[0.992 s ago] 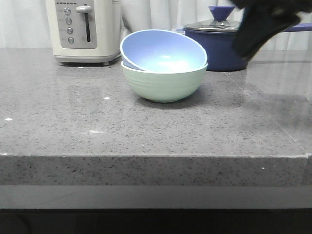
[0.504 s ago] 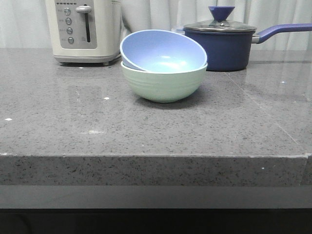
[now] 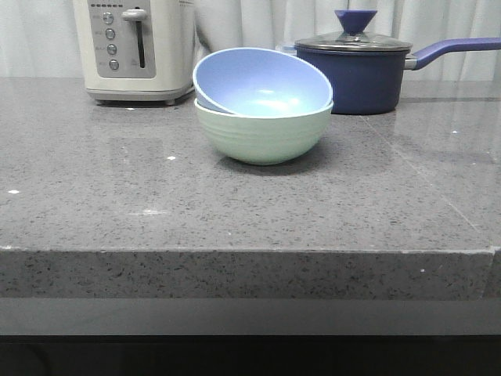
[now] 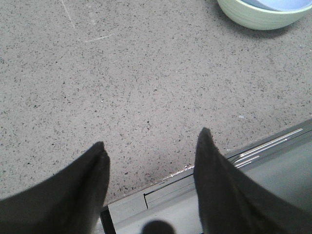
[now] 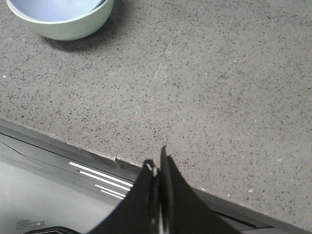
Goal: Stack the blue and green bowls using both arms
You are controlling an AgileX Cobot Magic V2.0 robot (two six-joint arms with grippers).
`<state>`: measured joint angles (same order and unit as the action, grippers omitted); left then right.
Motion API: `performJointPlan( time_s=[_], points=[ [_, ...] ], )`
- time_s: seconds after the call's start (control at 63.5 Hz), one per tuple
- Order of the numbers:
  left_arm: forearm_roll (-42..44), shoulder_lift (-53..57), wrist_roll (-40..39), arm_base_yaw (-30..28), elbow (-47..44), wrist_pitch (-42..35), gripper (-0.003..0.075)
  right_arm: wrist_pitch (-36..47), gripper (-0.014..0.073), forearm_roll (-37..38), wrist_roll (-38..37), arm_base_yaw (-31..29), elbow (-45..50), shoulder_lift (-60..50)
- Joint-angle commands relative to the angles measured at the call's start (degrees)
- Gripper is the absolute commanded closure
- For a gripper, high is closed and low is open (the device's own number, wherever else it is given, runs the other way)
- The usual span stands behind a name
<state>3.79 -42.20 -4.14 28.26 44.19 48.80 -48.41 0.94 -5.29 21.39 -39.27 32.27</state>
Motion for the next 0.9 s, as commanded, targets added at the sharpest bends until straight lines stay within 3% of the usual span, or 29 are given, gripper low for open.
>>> performJointPlan(
  time_s=[0.0, 0.221, 0.63, 0.788, 0.882],
  points=[
    [0.0, 0.3, -0.6, 0.1, 1.4, -3.8, 0.0443, 4.2, 0.0648, 1.0, -0.3, -0.1, -1.5, 0.0],
    [0.0, 0.3, -0.6, 0.1, 1.4, -3.8, 0.0738, 4.1, 0.0648, 1.0, -0.3, -0.1, -1.5, 0.0],
    [0.0, 1.8, -0.6, 0.1, 0.6, -4.5, 0.0740, 4.1, 0.0648, 1.0, -0.3, -0.1, -1.5, 0.0],
    [0.6, 9.2, -0.2, -8.4, -5.1, -12.8, 0.0740, 4.1, 0.0648, 1.0, -0.3, -0.1, -1.5, 0.0],
    [-0.3, 16.0, -0.2, -15.0, -13.1, -24.7, 0.0740, 4.1, 0.0648, 0.9, -0.3, -0.1, -1.5, 0.0]
  ],
)
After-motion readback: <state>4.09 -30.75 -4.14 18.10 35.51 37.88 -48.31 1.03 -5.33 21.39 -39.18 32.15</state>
